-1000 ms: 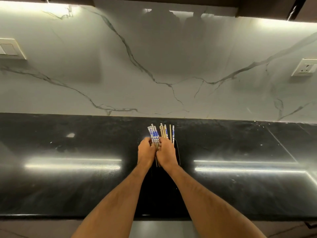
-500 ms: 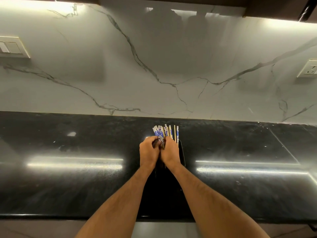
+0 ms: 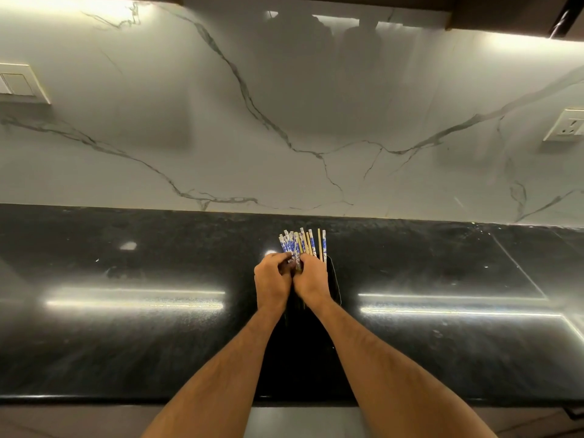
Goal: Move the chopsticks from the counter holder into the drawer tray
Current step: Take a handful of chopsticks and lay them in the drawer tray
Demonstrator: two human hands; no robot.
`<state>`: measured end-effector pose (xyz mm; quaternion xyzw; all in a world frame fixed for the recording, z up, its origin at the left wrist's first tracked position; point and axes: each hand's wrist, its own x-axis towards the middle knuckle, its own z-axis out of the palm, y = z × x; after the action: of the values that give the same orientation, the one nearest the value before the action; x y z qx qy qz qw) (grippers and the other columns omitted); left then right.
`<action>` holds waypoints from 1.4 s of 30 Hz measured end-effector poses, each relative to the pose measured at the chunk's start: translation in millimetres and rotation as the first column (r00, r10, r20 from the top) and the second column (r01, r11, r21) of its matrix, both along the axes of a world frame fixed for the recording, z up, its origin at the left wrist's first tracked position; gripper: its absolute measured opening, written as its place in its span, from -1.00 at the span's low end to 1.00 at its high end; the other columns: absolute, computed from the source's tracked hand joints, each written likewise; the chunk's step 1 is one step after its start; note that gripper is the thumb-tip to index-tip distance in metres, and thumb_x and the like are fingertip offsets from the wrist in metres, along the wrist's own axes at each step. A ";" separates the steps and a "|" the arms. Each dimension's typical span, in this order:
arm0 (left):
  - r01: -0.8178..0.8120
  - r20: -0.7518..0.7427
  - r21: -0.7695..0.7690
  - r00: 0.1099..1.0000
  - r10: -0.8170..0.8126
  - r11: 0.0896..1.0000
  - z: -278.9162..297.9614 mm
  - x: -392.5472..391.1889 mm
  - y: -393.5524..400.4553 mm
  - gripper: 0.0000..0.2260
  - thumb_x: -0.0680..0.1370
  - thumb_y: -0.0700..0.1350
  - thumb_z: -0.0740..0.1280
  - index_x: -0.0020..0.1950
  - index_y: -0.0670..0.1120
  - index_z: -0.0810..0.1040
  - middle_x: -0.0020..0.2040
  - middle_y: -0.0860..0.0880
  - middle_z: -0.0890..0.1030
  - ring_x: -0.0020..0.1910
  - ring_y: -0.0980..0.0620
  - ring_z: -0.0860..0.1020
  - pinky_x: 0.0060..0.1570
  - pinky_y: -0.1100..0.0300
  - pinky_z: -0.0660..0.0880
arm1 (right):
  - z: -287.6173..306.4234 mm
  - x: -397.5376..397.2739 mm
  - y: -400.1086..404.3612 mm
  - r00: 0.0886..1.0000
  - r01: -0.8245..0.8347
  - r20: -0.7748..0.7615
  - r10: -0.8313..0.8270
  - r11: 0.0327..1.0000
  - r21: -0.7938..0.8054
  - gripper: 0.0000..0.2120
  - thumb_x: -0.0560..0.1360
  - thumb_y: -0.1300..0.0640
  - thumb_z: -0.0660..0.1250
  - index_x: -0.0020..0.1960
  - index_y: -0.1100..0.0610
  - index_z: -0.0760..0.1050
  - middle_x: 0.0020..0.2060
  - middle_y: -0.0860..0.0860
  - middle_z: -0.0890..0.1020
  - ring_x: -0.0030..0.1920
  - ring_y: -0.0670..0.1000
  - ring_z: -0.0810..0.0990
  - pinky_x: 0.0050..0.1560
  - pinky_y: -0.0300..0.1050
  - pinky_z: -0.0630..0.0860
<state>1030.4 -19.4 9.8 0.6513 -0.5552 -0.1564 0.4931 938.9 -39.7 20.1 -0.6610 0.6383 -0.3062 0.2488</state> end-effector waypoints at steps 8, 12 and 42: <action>0.023 -0.225 0.051 0.974 -0.011 0.998 5.0 -0.8 -0.2 -0.70 0.50 -0.41 0.40 0.18 -0.15 0.59 -0.07 0.00 0.68 -0.10 0.19 0.64 -0.04 0.39 0.58 | -1.6 3.7 1.4 0.997 0.030 0.072 -0.037 0.996 0.090 -0.86 0.61 0.20 0.29 0.17 0.12 0.51 -0.02 -0.02 0.62 -0.08 -0.10 0.56 -0.11 -0.28 0.49; 0.049 -0.235 0.027 0.971 -0.041 0.998 4.3 -1.9 1.2 -0.73 0.52 -0.36 0.42 0.19 -0.18 0.60 -0.07 0.00 0.67 -0.10 0.20 0.63 0.00 0.36 0.58 | 0.1 3.2 2.6 0.995 0.019 0.091 -0.027 0.996 0.091 -0.91 0.62 0.20 0.29 0.12 0.13 0.50 -0.04 0.01 0.62 -0.07 -0.06 0.59 -0.11 -0.23 0.54; 0.796 -0.664 0.177 0.530 -0.527 0.578 97.9 -21.7 116.0 -0.83 0.65 -0.18 0.28 0.14 -0.28 0.55 -0.17 -0.14 0.61 -0.22 -0.02 0.60 -0.05 0.02 0.57 | 153.4 -95.3 84.3 0.769 -0.250 0.550 0.325 0.945 -0.210 -0.15 0.41 0.40 0.50 0.54 0.00 0.18 0.16 0.20 0.59 0.09 0.14 0.70 0.12 0.19 0.64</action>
<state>1008.8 96.5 107.8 0.4028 -0.5463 -0.6421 0.3566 843.5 44.6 173.6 -0.6407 0.4031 -0.4896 0.4327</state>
